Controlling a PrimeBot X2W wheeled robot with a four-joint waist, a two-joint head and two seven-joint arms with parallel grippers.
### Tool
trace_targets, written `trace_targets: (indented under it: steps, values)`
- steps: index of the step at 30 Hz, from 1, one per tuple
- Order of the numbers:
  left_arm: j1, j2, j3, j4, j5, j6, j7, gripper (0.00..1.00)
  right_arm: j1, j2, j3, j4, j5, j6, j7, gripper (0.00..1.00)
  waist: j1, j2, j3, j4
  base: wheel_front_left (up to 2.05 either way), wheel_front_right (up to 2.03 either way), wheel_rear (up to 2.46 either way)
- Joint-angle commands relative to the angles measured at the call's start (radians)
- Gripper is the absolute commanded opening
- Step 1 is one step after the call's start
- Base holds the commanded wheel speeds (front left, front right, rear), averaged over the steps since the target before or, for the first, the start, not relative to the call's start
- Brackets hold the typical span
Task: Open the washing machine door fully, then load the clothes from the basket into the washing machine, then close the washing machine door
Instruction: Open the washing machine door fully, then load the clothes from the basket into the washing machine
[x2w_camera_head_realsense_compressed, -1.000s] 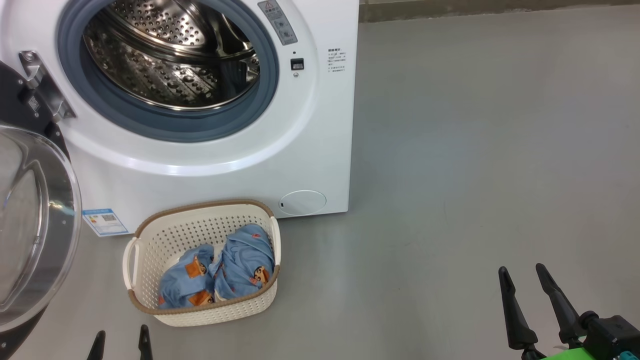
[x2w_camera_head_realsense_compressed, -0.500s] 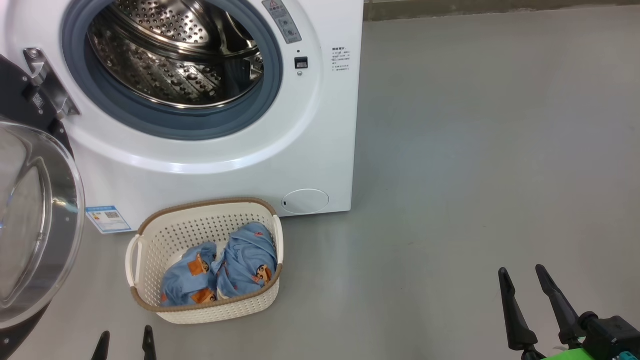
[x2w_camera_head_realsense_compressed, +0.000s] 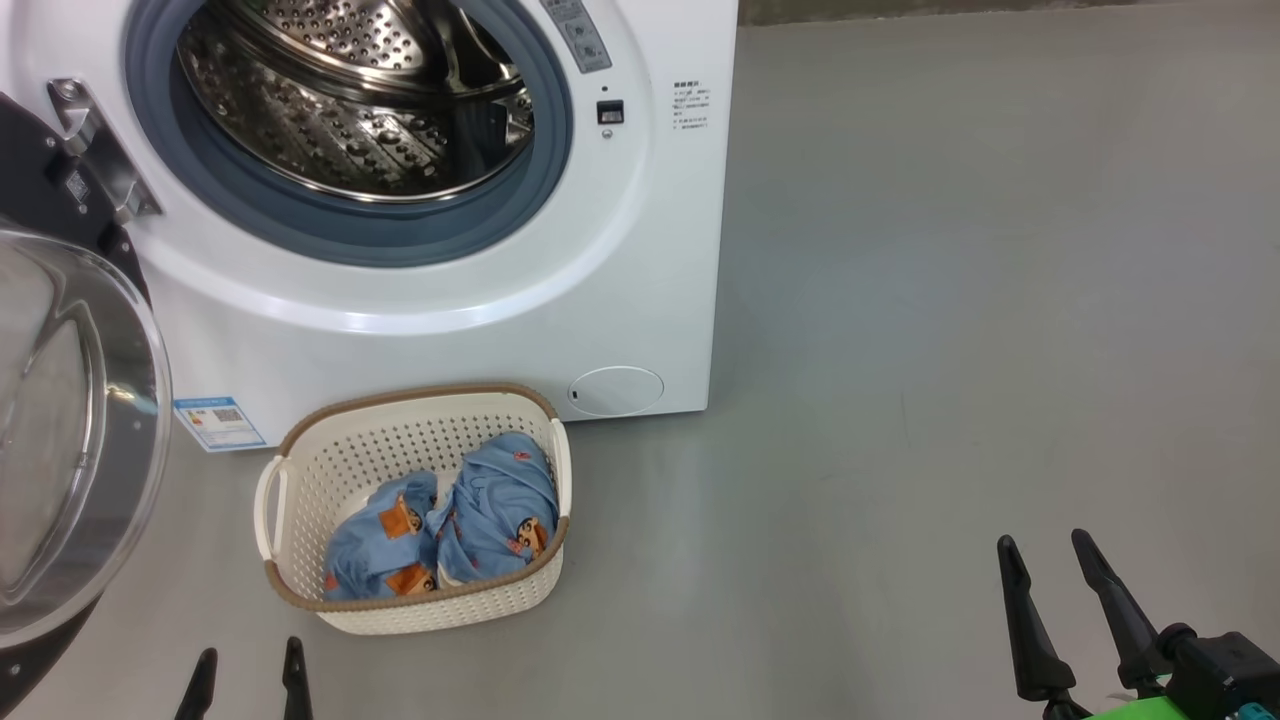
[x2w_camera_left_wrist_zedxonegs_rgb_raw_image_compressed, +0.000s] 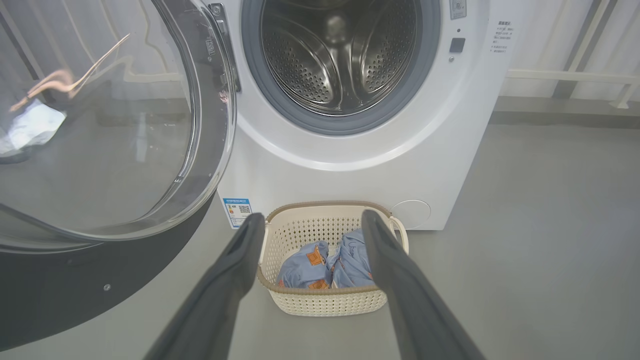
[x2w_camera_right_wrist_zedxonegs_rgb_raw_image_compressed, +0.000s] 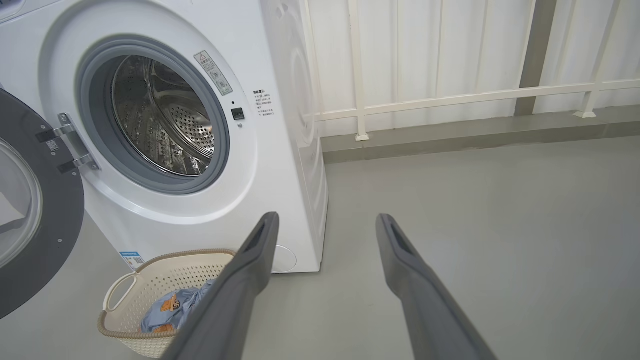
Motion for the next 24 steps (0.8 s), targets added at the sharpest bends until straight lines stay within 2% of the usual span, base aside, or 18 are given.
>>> trace_targets:
  steps: [1, 15, 24]
  values:
    - [-0.049, 0.016, 0.035, -0.016, -0.001, 0.004, -0.012, 1.0, -0.018, -0.007, 0.025, -0.021, -0.009, 0.002, -0.004, 1.0, 0.0, 0.0, 0.003, 0.001, 0.0, 0.0, 0.0]
    - [-0.076, 0.014, 0.042, -0.003, 0.008, 0.009, -0.012, 1.0, -0.029, -0.01, 0.025, -0.017, -0.006, 0.002, -0.007, 1.0, 0.0, 0.0, 0.031, 0.009, 0.04, -0.04, 0.0]
    - [-0.084, 0.009, 0.05, 0.007, 0.003, 0.007, -0.012, 1.0, -0.031, -0.013, 0.028, -0.012, 0.001, 0.002, -0.008, 1.0, 0.0, 0.0, 0.032, 0.013, 0.93, -0.93, 0.0]
